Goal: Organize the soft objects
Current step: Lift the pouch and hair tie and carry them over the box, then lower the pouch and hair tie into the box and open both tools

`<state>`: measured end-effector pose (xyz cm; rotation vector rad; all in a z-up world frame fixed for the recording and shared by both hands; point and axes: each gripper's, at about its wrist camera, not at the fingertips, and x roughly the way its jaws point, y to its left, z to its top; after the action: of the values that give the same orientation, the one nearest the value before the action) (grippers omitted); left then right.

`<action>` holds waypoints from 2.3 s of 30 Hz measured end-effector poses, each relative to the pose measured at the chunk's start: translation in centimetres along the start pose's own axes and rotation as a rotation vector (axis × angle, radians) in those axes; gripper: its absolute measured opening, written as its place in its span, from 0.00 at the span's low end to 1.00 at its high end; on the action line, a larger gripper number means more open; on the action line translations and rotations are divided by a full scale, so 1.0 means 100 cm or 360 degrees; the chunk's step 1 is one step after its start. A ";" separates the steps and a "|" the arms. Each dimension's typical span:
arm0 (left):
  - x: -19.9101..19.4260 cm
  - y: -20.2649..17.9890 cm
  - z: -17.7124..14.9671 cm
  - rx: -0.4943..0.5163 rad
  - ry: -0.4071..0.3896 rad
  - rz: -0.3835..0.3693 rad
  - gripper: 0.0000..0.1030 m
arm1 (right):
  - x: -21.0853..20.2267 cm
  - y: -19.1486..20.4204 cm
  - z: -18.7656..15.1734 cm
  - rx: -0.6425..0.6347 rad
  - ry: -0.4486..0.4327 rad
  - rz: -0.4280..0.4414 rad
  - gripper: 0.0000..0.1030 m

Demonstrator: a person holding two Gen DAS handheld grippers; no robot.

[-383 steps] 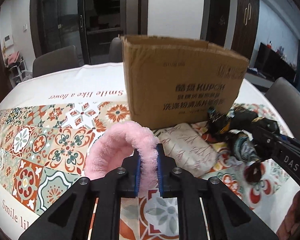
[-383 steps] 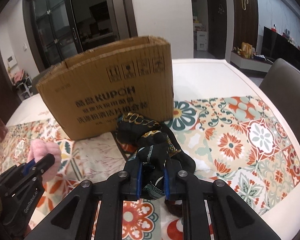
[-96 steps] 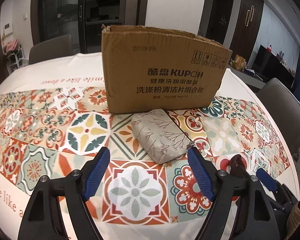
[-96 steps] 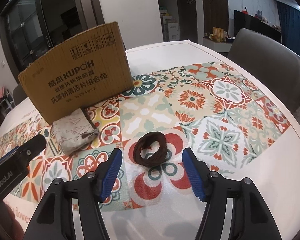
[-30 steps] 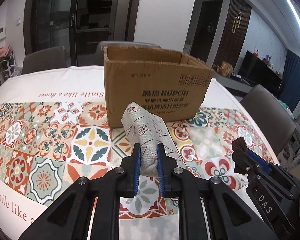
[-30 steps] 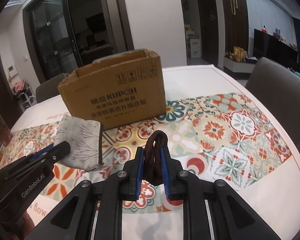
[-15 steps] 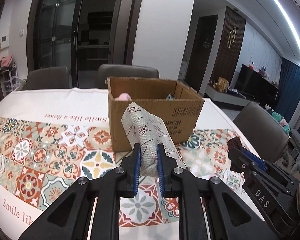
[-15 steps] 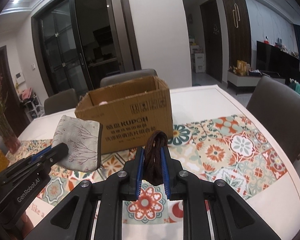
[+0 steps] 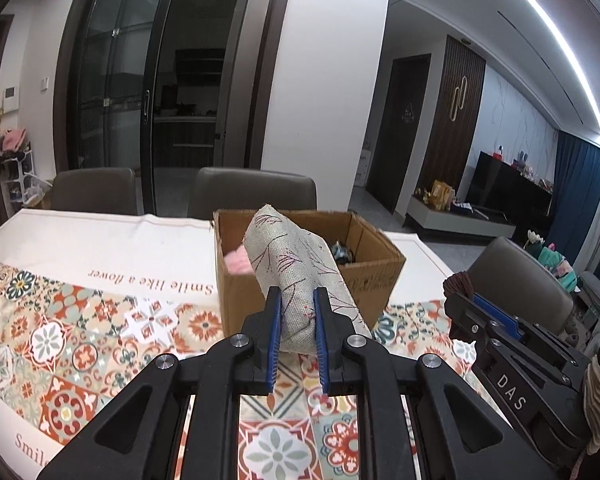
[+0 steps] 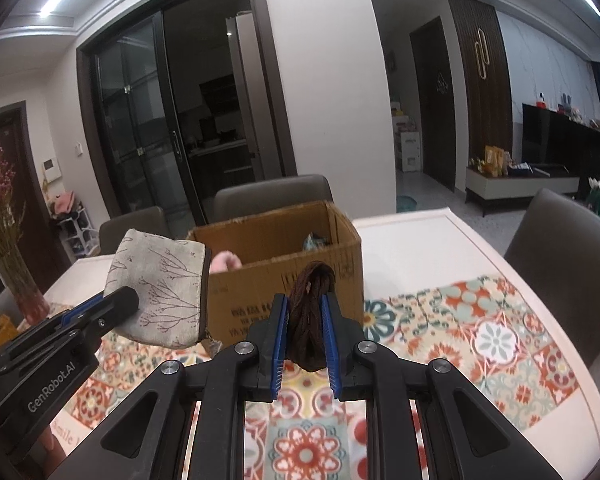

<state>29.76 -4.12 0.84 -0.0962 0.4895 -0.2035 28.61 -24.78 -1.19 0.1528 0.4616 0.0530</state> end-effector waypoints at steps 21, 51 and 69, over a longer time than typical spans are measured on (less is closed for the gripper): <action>0.048 -0.002 0.073 0.0067 -0.0146 0.0042 0.16 | 0.067 0.008 0.076 -0.0084 -0.0049 0.0090 0.18; 0.170 0.003 0.080 0.0075 0.0212 0.0125 0.16 | 0.211 -0.004 0.090 -0.0090 0.0479 0.0177 0.18; 0.133 0.012 0.074 0.0128 0.0214 0.0327 0.47 | 0.191 -0.006 0.089 -0.0043 0.0547 0.0183 0.50</action>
<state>45.00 -5.49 1.09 0.0467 0.6208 -0.0279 49.73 -24.99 -1.79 0.1440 0.7944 0.2004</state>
